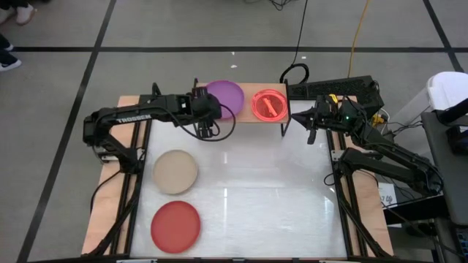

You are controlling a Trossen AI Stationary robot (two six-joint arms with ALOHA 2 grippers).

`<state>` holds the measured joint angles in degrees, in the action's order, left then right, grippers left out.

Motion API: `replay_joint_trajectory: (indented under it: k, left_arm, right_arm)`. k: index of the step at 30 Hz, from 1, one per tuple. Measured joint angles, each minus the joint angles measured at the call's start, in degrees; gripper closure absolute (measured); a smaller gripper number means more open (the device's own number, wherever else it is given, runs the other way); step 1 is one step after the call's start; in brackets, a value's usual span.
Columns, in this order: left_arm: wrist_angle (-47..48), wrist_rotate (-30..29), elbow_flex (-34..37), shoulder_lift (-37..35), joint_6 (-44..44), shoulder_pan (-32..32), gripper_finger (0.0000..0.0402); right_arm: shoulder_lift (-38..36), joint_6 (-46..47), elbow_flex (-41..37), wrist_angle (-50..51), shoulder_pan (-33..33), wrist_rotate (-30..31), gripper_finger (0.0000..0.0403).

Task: Place and stack plates onto a shelf
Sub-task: Stack the large brown plate on top of the other large purple plate on the shelf

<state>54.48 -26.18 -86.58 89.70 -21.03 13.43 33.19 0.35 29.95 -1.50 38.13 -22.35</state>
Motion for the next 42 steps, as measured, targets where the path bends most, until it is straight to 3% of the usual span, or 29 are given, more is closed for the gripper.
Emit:
replay_joint_trajectory:
  k: [9, 16, 19, 24, 34, 42]
  left_arm:
    - [10.6, 1.7, 0.0, -6.5, 13.3, -3.0, 0.0198]
    - [17.7, 1.9, 0.0, -10.6, 26.2, -11.9, 0.0198]
    - [16.7, -1.7, 0.4, -12.4, 28.7, -16.3, 0.0198]
    - [8.5, -9.0, 5.0, -18.4, 30.2, -21.9, 0.0198]
    - [-16.8, -9.4, 27.5, -34.5, 31.0, -24.8, 0.0198]
    - [-30.4, -9.4, 40.0, -40.3, 31.4, -24.8, 0.0198]
  right_arm:
    - [0.0, 0.0, 0.0, 0.0, 0.0, 0.0, 0.0383]
    - [0.0, 0.5, 0.0, 0.0, -0.1, -0.4, 0.0383]
    - [0.0, 0.5, 0.0, -0.2, -1.5, -0.4, 0.0383]
    - [0.0, -0.2, 0.1, -1.0, -4.8, -0.4, 0.0383]
    - [1.9, -3.1, 0.1, -4.3, -10.5, 1.4, 0.0383]
    - [11.1, -6.7, 4.6, -5.1, -16.3, 5.5, 0.0383]
